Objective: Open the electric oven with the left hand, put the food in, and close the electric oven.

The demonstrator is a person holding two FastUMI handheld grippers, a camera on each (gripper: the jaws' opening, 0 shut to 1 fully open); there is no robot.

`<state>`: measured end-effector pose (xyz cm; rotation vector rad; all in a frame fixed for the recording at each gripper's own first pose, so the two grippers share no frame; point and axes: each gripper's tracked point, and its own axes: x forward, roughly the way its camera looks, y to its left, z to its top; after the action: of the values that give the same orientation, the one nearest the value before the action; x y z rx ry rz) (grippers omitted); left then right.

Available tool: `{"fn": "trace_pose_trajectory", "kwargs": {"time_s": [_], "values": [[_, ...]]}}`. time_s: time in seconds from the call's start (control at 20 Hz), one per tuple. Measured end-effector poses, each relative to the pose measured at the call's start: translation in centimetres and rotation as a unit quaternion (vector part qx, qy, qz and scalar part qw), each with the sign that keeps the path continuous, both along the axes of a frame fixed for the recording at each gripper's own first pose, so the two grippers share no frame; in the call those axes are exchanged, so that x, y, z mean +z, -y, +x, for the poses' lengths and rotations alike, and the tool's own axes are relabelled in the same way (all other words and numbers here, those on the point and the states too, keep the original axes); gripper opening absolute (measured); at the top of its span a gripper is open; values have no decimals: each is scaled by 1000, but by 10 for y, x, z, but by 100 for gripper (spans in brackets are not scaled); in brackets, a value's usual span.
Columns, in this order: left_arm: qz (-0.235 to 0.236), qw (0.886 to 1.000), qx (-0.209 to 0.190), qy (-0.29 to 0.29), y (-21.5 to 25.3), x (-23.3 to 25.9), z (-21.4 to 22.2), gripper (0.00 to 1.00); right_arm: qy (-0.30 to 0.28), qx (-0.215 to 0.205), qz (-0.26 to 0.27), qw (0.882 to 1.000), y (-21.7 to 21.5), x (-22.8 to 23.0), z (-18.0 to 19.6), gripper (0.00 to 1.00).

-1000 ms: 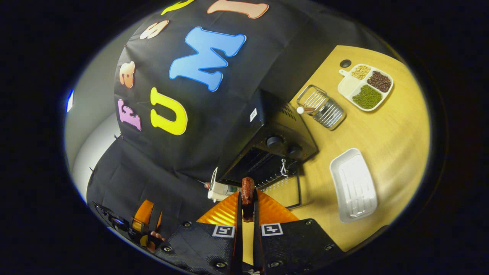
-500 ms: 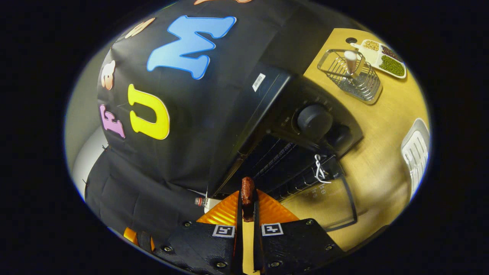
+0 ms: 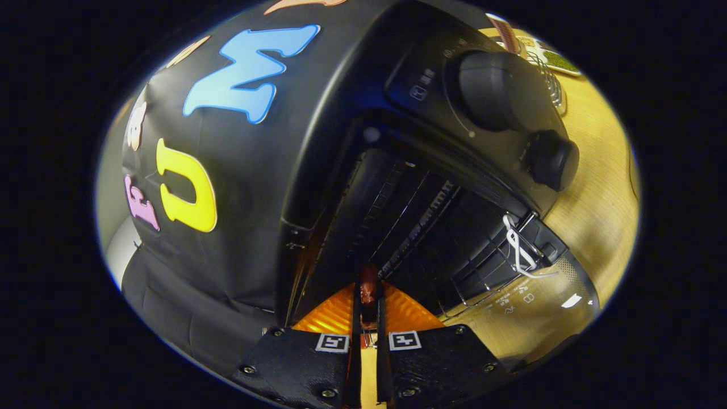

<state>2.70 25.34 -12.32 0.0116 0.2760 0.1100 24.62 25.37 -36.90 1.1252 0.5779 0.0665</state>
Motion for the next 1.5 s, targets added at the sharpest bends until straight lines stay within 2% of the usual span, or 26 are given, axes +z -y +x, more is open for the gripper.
{"fn": "trace_pose_trajectory", "kwargs": {"time_s": [0.15, 0.2, 0.25, 0.3, 0.4, 0.45, 0.5, 0.6, 0.65, 0.75, 0.8, 0.85, 0.9, 0.95, 1.1, 1.15, 1.2, 1.35, 1.5], "values": [[-7, 1000, -1, 0, -2, -3, 3, 99, -10, -15, -42, 999, 1, -6, 11, 11], [-5, 1000, -1, 2, -2, -3, 5, 93, -8, -11, -62, 998, 2, -3, 11, 11], [-5, 1000, -1, 4, -2, -1, 5, 96, -19, -9, -93, 995, 2, -7, 12, 11], [-7, 1000, -2, 4, -1, -1, 6, 96, -28, -7, -120, 992, 7, -10, 12, 16], [-10, 1000, -4, 4, 3, -3, 8, 96, -41, -10, -139, 989, 11, -16, 13, 24], [-10, 1000, -5, 3, 6, -3, 8, 96, -55, -10, -158, 986, 15, -22, 11, 25], [-11, 1000, -8, 0, 10, -6, 9, 96, -52, 0, -169, 984, 17, -19, 7, 30], [-8, 1000, -13, 0, 19, -6, 11, 99, -52, 17, -223, 973, 27, -20, 2, 41], [-7, 1000, -16, 1, 24, -6, 13, 96, -47, 21, -241, 969, 30, -14, 0, 46], [-8, 1000, -22, 2, 37, -6, 17, 93, -29, 33, -266, 963, 33, -1, -9, 47], [-8, 1000, -25, 3, 43, -4, 19, 96, -18, 43, -285, 957, 38, 5, -15, 57], [-9, 1000, -29, 5, 49, -5, 23, 96, -11, 55, -307, 950, 42, 9, -23, 61], [-10, 999, -32, 8, 56, -3, 25, 96, -2, 67, -324, 944, 44, 14, -32, 71], [-10, 999, -36, 10, 63, -2, 28, 99, 7, 78, -342, 936, 48, 21, -40, 71], [-10, 999, -46, 11, 86, -1, 35, 99, 37, 101, -380, 919, 60, 50, -71, 72], [-9, 999, -51, 12, 94, 0, 38, 96, 55, 103, -391, 913, 66, 66, -80, 72], [-8, 998, -57, 14, 102, 1, 40, 99, 71, 99, -402, 907, 75, 82, -87, 71], [-7, 997, -74, 18, 130, 2, 45, 99, 117, 76, -424, 895, 102, 138, -106, 71], [-7, 996, -90, 20, 158, 2, 45, 99, 155, 35, -451, 878, 136, 195, -125, 71]]}}
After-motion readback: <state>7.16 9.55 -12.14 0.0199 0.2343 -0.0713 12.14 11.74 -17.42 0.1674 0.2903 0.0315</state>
